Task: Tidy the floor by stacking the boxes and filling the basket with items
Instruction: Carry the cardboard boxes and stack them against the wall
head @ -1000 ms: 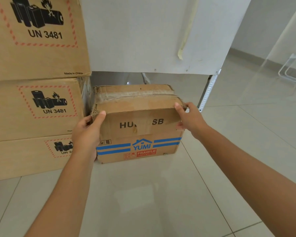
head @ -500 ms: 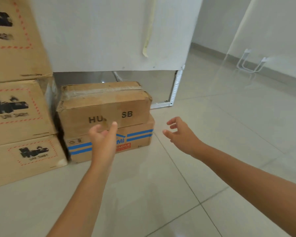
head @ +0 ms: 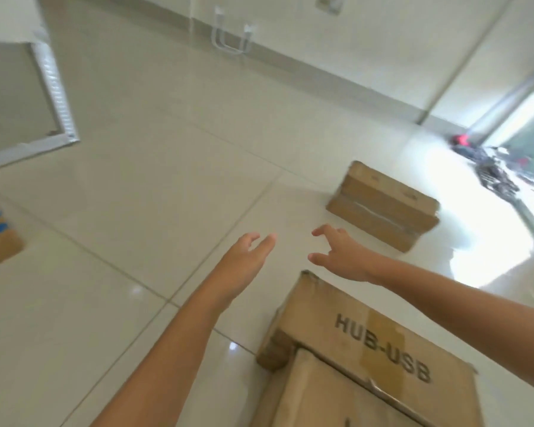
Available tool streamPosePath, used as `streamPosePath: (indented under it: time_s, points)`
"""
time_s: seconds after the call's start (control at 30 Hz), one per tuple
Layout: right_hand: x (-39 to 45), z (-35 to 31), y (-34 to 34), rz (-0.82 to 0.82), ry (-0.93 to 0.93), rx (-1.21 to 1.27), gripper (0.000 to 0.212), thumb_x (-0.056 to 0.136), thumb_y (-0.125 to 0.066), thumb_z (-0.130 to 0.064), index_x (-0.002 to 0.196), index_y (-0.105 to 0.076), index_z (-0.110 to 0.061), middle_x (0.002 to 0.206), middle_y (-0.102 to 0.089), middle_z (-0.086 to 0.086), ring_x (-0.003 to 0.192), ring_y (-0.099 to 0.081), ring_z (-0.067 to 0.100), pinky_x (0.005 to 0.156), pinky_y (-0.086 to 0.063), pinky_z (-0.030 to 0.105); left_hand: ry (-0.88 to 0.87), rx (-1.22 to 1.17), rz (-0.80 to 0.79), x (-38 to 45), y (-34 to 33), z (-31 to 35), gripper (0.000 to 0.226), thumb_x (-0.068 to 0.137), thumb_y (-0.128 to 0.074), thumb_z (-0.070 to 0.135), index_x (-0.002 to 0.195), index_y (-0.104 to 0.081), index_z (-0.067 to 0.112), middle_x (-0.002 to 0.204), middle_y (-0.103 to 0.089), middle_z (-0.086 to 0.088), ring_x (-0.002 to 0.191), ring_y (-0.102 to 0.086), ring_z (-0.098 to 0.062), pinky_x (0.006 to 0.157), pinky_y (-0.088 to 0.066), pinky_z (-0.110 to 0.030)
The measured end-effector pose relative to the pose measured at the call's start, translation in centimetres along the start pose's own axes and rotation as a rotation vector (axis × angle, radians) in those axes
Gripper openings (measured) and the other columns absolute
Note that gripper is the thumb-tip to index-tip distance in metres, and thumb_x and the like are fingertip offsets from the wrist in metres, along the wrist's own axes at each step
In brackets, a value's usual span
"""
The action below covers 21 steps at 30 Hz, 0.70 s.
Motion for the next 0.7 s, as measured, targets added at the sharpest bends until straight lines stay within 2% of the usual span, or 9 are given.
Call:
streamPosePath:
  time_s: [0.13,0.23,0.33,0.4,0.47,0.57,0.7]
  points:
    - [-4.3,10.1,-0.8,0.007,-0.272,-0.083,0.058,0.093,-0.047,-0.046,0.142,-0.025,-0.023,0.145,-0.029,0.011,0.114,-0.055,0.027,0.098,-0.044,0.037,0.080,0.206,-0.240,1.2,-6.7,-1.3,0.069,0.088,-0.038,0.062,0.145,-0.028,0.024,0.149,-0.033,0.001,0.134,-0.036,-0.019,0.112,-0.028,-0.036]
    - [-7.1,16.5,-2.3,-0.077,-0.513,-0.122,0.064,0.092,-0.036,-0.057,0.144,-0.025,-0.021,0.145,-0.036,0.014,0.121,-0.052,0.030,0.100,-0.044,0.041,0.108,0.282,-0.268,1.4,-9.0,-1.8,0.068,0.089,-0.037,0.061,0.145,-0.021,0.025,0.146,-0.036,-0.004,0.129,-0.041,-0.024,0.107,-0.035,-0.040]
    - [-8.7,19.4,-3.3,-0.265,-0.780,0.122,0.071,0.091,-0.025,-0.065,0.143,-0.027,-0.017,0.147,-0.035,0.017,0.128,-0.044,0.041,0.097,-0.041,0.055,0.088,0.272,-0.247,1.8,-9.2,-2.0,0.059,0.092,-0.037,0.056,0.143,-0.024,0.029,0.142,-0.040,-0.005,0.124,-0.044,-0.025,0.102,-0.039,-0.039]
    - [-9.3,19.2,-3.6,-0.371,-0.897,0.385,0.077,0.087,-0.028,-0.070,0.137,-0.040,-0.013,0.138,-0.045,0.019,0.122,-0.047,0.045,0.088,-0.046,0.062,0.088,0.256,-0.237,1.8,-9.1,-2.3,0.056,0.092,-0.037,0.055,0.141,-0.028,0.029,0.139,-0.043,-0.004,0.121,-0.047,-0.025,0.099,-0.041,-0.038]
    - [-9.1,18.9,-3.6,-0.388,-0.892,0.495,0.073,0.086,-0.033,-0.069,0.128,-0.051,-0.012,0.123,-0.056,0.018,0.114,-0.055,0.041,0.076,-0.052,0.060,0.096,0.251,-0.224,1.6,-8.9,-2.6,0.055,0.092,-0.037,0.056,0.139,-0.030,0.030,0.135,-0.046,-0.004,0.118,-0.049,-0.025,0.098,-0.042,-0.039]
    - [-8.2,17.8,-3.3,-0.374,-0.842,0.506,0.067,0.088,-0.037,-0.065,0.122,-0.055,-0.011,0.115,-0.062,0.017,0.105,-0.061,0.036,0.064,-0.055,0.049,0.091,0.232,-0.181,1.4,-7.8,-2.5,0.052,0.092,-0.036,0.056,0.137,-0.032,0.030,0.123,-0.048,0.000,0.113,-0.050,-0.024,0.094,-0.043,-0.039]
    - [-6.5,14.1,-2.2,-0.332,-0.710,0.499,0.060,0.092,-0.036,-0.059,0.118,-0.056,-0.009,0.111,-0.063,0.016,0.099,-0.064,0.033,0.066,-0.056,0.047,0.051,0.167,-0.097,1.4,-4.1,-2.0,0.044,0.090,-0.035,0.060,0.126,-0.039,0.036,0.122,-0.051,0.002,0.104,-0.053,-0.021,0.085,-0.046,-0.038]
Point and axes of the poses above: each hand's wrist, its own x-axis towards the middle knuckle, its own y-axis out of the back of the hand, z = x × y, the point moved 3 cm from there along x, towards the middle knuckle
